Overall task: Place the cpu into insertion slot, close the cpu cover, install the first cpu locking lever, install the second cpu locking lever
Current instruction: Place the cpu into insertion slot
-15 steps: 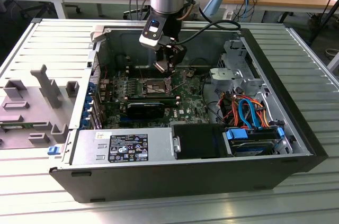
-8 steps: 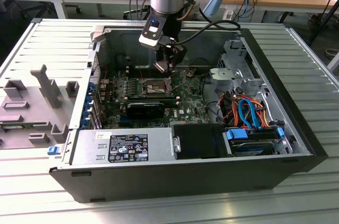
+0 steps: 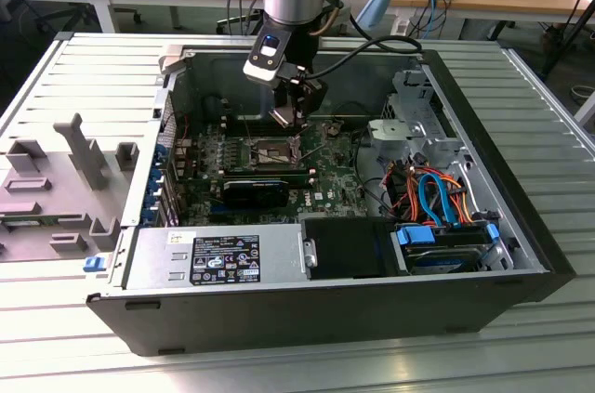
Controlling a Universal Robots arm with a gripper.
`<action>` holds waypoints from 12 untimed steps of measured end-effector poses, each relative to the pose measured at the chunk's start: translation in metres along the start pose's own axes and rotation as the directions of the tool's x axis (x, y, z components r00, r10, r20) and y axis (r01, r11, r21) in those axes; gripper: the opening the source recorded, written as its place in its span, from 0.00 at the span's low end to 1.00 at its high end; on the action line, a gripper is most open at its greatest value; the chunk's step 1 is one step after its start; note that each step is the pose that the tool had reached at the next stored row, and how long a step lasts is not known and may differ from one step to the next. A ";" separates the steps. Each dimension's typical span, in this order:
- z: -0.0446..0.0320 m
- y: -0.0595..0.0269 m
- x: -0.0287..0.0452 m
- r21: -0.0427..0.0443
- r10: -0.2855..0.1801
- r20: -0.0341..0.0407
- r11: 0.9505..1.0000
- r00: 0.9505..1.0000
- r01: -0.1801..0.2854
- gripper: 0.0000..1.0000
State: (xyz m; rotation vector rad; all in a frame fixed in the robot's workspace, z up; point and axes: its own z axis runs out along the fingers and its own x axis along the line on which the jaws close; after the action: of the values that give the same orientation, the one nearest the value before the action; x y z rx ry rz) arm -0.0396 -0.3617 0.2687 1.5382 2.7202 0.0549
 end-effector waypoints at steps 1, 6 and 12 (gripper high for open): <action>0.0000 0.0000 0.0000 0.000 0.001 0.000 1.000 1.000 -0.001 0.55; 0.0001 0.0000 0.0000 0.000 0.007 0.000 1.000 1.000 -0.007 0.55; 0.0002 0.0000 0.0000 0.000 0.013 0.000 1.000 1.000 -0.013 0.55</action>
State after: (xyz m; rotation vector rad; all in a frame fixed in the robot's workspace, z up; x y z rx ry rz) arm -0.0396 -0.3617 0.2684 1.5551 2.7104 0.0548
